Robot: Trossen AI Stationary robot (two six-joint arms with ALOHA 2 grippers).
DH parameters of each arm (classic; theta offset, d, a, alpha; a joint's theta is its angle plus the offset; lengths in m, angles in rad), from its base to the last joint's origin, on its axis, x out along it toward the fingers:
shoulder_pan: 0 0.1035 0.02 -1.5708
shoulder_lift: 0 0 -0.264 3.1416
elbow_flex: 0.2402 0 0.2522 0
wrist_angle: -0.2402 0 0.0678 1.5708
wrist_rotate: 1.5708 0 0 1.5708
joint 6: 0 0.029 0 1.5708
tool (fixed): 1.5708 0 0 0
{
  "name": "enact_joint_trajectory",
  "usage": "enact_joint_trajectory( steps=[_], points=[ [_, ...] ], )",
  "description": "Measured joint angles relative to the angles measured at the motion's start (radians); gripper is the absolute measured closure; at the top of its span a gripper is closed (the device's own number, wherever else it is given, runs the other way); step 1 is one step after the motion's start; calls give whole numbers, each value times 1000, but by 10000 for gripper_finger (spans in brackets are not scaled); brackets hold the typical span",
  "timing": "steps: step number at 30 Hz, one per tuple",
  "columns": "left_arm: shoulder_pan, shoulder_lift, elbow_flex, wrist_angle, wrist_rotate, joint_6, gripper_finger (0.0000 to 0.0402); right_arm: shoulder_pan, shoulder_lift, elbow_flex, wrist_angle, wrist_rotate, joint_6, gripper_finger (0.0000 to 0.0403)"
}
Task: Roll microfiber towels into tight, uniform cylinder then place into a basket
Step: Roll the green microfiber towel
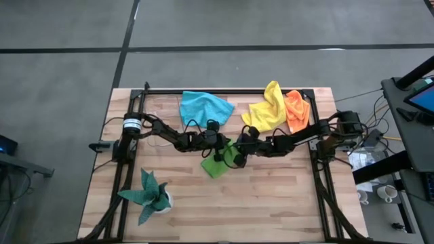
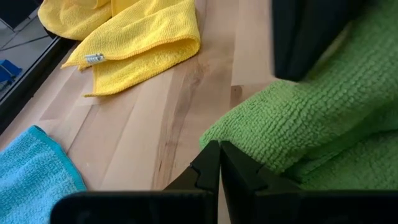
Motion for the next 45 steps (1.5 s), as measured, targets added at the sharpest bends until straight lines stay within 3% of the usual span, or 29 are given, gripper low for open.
enact_joint_trajectory(
  steps=[6,30,40,45],
  points=[
    [0,0,-1,0,0,0,402,5,0,0,5,-69,0,394],
    [-7,-20,-4,25,0,3,402,48,1,-49,103,-130,-7,394],
    [-76,-185,-47,-40,-22,67,402,48,2,-57,100,-130,-25,394],
    [-158,-264,-99,-108,-5,20,402,48,2,-62,100,-132,-26,394]
  ],
)
